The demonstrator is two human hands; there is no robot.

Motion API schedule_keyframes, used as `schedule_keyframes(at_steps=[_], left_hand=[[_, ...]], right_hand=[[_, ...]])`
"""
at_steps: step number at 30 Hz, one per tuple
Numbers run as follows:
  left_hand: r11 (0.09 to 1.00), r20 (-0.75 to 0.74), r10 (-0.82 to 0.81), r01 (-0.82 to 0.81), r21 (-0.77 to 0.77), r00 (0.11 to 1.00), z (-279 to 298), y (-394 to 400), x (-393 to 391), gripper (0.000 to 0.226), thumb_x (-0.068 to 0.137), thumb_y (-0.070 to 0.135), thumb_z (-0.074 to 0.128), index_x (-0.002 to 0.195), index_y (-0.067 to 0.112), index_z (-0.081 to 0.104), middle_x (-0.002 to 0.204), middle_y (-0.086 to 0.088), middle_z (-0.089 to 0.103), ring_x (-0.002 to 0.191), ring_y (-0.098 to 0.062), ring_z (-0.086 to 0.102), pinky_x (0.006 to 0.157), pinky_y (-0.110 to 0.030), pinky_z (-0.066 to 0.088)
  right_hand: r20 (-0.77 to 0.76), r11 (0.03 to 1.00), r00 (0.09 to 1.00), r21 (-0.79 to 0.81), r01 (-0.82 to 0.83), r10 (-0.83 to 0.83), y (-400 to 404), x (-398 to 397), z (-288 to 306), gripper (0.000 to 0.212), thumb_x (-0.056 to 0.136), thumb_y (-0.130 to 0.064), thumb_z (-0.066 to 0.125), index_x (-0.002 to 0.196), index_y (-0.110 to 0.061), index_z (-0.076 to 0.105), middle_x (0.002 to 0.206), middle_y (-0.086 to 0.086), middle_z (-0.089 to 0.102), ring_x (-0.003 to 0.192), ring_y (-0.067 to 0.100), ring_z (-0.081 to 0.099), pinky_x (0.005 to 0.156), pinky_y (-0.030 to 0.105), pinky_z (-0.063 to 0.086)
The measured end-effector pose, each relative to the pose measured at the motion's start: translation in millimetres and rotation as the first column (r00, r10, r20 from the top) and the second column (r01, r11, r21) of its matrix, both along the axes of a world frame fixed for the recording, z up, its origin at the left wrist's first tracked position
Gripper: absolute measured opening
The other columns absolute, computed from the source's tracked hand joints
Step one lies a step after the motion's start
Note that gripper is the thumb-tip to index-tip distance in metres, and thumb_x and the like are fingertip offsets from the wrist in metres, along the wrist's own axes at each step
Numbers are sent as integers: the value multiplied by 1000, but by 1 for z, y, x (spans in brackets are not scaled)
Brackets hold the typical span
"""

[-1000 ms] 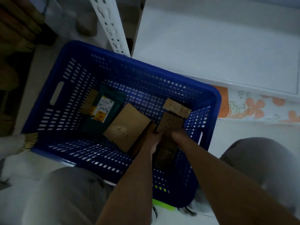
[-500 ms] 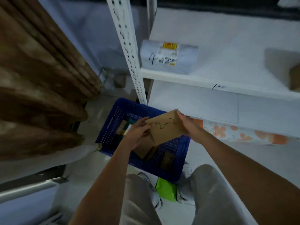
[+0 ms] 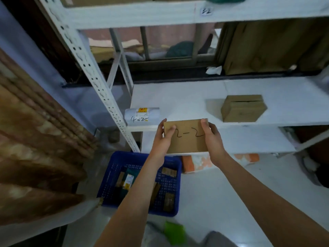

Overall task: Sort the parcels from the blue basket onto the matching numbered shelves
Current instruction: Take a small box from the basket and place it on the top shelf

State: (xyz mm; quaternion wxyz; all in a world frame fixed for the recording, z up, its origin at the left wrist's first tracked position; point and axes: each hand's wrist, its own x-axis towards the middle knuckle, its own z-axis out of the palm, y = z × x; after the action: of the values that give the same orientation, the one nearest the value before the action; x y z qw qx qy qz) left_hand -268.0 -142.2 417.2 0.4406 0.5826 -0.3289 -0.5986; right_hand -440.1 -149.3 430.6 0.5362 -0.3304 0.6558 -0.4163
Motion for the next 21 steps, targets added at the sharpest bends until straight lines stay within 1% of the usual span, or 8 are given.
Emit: schedule_keyframes(at_steps=[3, 7, 9, 12, 14, 17, 19, 21], left_hand=[[993, 26, -40, 43, -107, 999, 27, 6, -65, 55, 94, 52, 60, 144, 45, 39, 136, 11, 53, 112, 0, 53, 81, -22, 46], [983, 51, -84, 91, -159, 995, 52, 16, -166, 58, 95, 53, 57, 147, 41, 36, 136, 9, 51, 109, 1, 53, 74, -19, 45], [975, 50, -137, 144, -171, 989, 61, 18, -217, 60, 93, 57, 57, 147, 41, 36, 139, 9, 51, 116, -6, 54, 81, -23, 46], [953, 67, -233, 241, -184, 970, 76, 20, -287, 69, 88, 63, 60, 149, 39, 35, 147, 9, 47, 130, -14, 49, 105, -36, 44], [929, 78, -298, 308, -204, 951, 88, 21, -331, 69, 88, 61, 61, 149, 39, 35, 147, 9, 46, 131, -14, 47, 109, -38, 41], [895, 60, -375, 378, -237, 925, 103, 21, -387, 54, 93, 53, 60, 142, 42, 40, 140, 13, 48, 124, -9, 50, 98, -28, 44], [865, 72, -435, 439, -245, 897, 112, 19, -421, 49, 96, 50, 58, 141, 41, 41, 131, 14, 50, 109, 1, 54, 80, -17, 46], [835, 97, -481, 489, -254, 871, 120, 13, -450, 50, 97, 50, 56, 143, 39, 40, 130, 11, 53, 100, 4, 53, 69, -15, 44]], right_hand=[[38, 997, 998, -62, 46, -44, 13, -62, 25, 54, 93, -65, 49, 131, -26, 54, 115, -4, 66, 98, 7, 62, 68, 23, 47], [55, 986, 991, -107, 128, -122, 36, -156, 47, 50, 95, -62, 49, 130, -27, 53, 113, -7, 64, 98, 7, 61, 69, 22, 45], [55, 975, 982, -124, 185, -179, 49, -204, 58, 49, 95, -62, 50, 129, -27, 51, 111, -8, 62, 98, 7, 60, 70, 23, 46], [38, 945, 958, -157, 287, -284, 66, -273, 74, 46, 95, -63, 48, 126, -30, 49, 108, -10, 58, 97, 6, 57, 71, 24, 43], [30, 919, 936, -178, 351, -352, 77, -314, 82, 49, 92, -67, 47, 127, -33, 47, 113, -8, 56, 104, 10, 55, 81, 29, 42], [34, 887, 904, -185, 424, -425, 88, -364, 89, 63, 87, -75, 47, 135, -34, 46, 124, -6, 55, 111, 13, 54, 92, 36, 42], [40, 851, 872, -199, 486, -489, 94, -394, 94, 61, 88, -74, 47, 132, -32, 49, 123, -6, 57, 108, 11, 55, 89, 33, 43], [38, 819, 843, -219, 531, -536, 95, -419, 101, 52, 94, -66, 45, 129, -28, 52, 118, -6, 58, 101, 7, 55, 79, 27, 43]])
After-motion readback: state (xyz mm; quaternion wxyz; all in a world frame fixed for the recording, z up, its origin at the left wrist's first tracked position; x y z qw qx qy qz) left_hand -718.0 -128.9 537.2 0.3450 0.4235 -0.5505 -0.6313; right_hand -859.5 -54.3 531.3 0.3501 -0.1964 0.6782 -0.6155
